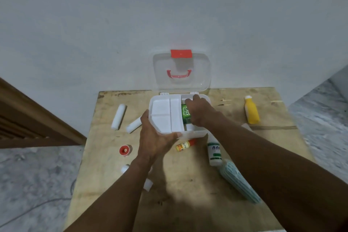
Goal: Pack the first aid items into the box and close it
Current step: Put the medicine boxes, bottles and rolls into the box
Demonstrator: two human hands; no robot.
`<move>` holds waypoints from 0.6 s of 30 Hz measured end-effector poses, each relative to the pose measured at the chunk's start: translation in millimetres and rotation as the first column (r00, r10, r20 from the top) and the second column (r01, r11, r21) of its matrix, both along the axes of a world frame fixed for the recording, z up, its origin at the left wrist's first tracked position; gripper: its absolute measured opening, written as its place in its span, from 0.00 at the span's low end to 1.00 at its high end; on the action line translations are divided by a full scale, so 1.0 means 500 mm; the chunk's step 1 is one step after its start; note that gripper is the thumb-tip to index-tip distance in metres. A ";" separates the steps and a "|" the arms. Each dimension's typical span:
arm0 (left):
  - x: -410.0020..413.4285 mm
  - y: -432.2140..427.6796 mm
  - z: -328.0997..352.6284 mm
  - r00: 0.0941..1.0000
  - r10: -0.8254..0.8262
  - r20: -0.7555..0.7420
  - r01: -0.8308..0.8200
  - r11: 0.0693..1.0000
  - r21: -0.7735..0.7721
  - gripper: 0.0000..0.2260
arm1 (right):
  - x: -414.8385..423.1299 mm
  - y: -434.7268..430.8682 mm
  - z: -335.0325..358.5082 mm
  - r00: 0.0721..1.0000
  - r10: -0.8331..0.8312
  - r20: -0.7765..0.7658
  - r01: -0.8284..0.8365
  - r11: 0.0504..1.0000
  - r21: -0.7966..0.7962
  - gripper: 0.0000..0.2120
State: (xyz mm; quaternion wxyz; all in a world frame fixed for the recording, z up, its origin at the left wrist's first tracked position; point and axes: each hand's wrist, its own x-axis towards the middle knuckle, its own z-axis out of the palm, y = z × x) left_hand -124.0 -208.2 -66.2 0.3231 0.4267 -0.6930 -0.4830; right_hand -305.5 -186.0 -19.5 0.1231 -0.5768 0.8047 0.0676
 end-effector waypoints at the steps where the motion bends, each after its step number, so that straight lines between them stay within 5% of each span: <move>1: -0.001 0.000 0.001 1.000 -0.006 -0.004 0.006 1.000 -0.003 0.44 | 0.001 -0.003 -0.010 0.999 -0.007 0.050 0.007 1.000 -0.005 0.29; 8: -0.007 -0.003 0.002 0.998 -0.054 -0.023 0.053 0.998 -0.041 0.42 | 0.004 -0.010 -0.053 0.955 -0.067 0.291 0.093 0.993 -0.076 0.30; 18: -0.007 0.003 0.009 0.998 -0.049 -0.031 0.048 0.998 -0.051 0.41 | -0.005 0.003 -0.055 0.951 -0.105 0.291 0.125 0.991 -0.053 0.32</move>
